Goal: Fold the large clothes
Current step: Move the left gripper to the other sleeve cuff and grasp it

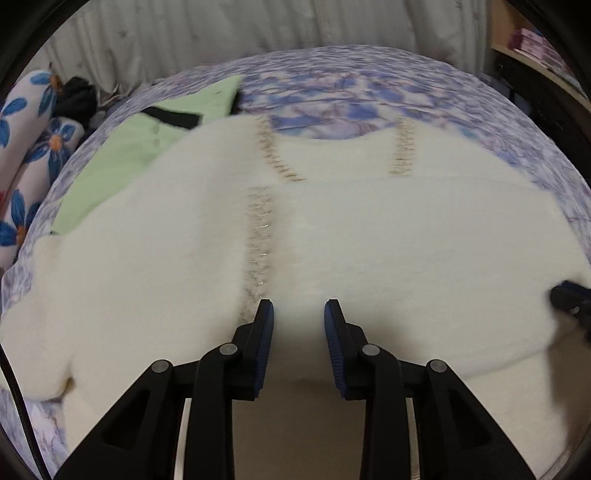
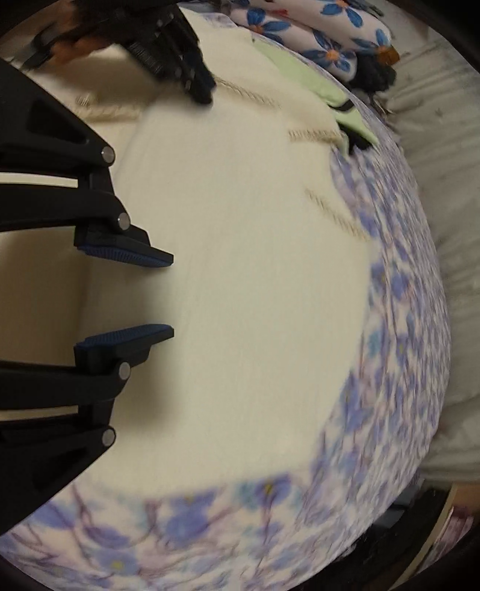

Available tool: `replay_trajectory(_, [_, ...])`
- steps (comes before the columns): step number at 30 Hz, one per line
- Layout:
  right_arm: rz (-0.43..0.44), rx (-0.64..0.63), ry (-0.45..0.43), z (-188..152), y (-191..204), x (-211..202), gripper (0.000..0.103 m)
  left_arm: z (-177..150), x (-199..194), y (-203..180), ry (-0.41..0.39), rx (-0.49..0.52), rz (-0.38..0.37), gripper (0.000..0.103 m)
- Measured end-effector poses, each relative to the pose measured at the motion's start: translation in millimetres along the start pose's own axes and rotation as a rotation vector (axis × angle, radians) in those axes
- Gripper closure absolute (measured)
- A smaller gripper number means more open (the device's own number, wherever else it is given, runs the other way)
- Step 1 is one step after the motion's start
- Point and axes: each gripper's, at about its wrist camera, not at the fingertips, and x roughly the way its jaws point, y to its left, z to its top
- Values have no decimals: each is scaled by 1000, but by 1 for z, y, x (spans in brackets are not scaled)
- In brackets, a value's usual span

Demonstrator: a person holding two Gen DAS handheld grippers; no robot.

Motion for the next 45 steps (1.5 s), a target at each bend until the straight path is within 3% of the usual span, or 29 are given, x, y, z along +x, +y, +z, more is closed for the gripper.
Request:
replay_trajectory(2, [-31, 23, -4, -5, -22, -4, 72, -3, -4, 7, 0, -7, -33, 75])
replay_trajectory(9, [-47, 75, 9, -13, -35, -12, 75, -11, -16, -9, 2, 43, 47, 73])
replay_trajectory(11, [-49, 87, 7, -15, -33, -16, 75, -12, -23, -9, 8, 36, 41, 67])
replay_trajectory(13, [-39, 112, 6, -19, -34, -24, 75, -15, -35, -9, 12, 30, 37, 42])
replay_trajectory(14, [-24, 132, 6, -21, -34, -29, 75, -17, -41, -9, 4, 25, 34, 39])
replay_trajectory(20, [58, 220, -15, -47, -26, -74, 72, -39, -94, -3, -43, 7, 0, 38])
replay_trajectory(27, [144, 208, -51, -78, 20, -125, 72, -71, -145, 22, -34, -37, -36, 36])
replay_trajectory(35, [203, 87, -88, -103, 106, -159, 72, -117, -185, 95, -32, -138, -19, 34])
replay_trajectory(40, [226, -18, -60, -107, 166, -158, 62, -140, -196, 165, -43, -256, -7, 31])
replay_trajectory(45, [242, -83, -59, -105, 218, -154, 61, -161, -188, 237, -44, -373, -12, 28])
